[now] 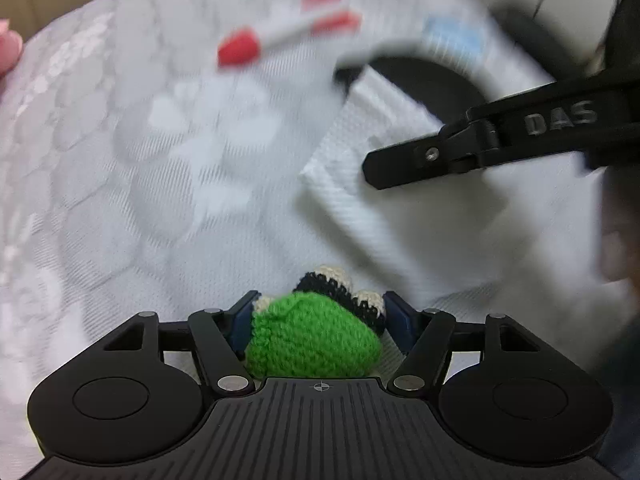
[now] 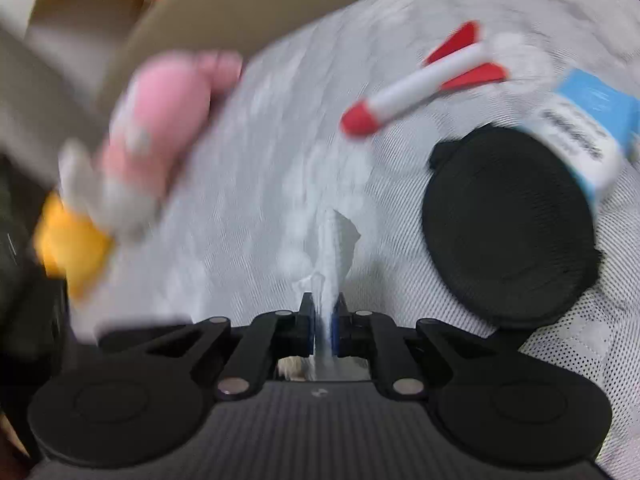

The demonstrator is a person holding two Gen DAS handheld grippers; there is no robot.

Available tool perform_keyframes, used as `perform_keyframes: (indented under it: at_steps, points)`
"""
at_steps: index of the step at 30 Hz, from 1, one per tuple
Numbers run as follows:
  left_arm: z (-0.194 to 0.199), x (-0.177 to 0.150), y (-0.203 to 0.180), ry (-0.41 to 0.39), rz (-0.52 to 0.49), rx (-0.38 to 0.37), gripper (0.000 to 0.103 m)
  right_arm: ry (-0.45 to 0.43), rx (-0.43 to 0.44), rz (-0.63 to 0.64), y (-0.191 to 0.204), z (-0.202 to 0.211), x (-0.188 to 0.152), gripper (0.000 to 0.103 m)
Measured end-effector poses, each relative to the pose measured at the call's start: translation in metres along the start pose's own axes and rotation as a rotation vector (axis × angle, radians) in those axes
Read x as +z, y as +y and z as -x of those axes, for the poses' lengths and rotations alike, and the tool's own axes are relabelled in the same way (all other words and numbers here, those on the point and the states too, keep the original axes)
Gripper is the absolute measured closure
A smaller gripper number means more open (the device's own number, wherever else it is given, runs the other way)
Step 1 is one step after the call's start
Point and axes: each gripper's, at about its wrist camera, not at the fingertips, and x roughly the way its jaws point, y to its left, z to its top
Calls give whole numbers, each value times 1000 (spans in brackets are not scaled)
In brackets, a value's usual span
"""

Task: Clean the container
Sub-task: 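Wipe the doll's green body and back with the right gripper while the left gripper holds it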

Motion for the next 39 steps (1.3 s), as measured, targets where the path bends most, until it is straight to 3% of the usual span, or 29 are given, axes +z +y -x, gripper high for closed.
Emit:
perform_keyframes:
  at_steps: [2, 4, 6, 8, 11, 14, 20, 28, 39]
  points:
    - [22, 4, -2, -125, 4, -68, 33, -61, 107, -133, -16, 17, 9, 94]
    - [40, 5, -6, -228, -37, -88, 32, -113, 225, -228, -28, 30, 13, 94]
    - [44, 3, -9, -217, -67, -68, 30, -143, 345, -295, -34, 38, 15, 94]
    - [39, -3, -8, -147, -65, -57, 25, -133, 446, -326, -34, 36, 14, 94]
    - [33, -12, -13, -73, -103, 29, 27, -76, 492, -276, -18, 26, 10, 93]
    - [32, -12, -8, -53, -61, 50, 27, 12, 408, -165, 1, 9, 2, 93]
    - [31, -10, -1, -37, -4, 53, 25, 119, 298, -82, 15, -10, -13, 89]
    - [29, -8, 0, -20, -7, 59, 19, 141, 148, 19, 19, -19, -19, 89]
    - [26, -11, -2, 1, -36, 57, 13, 135, 49, 115, 28, -24, -21, 86]
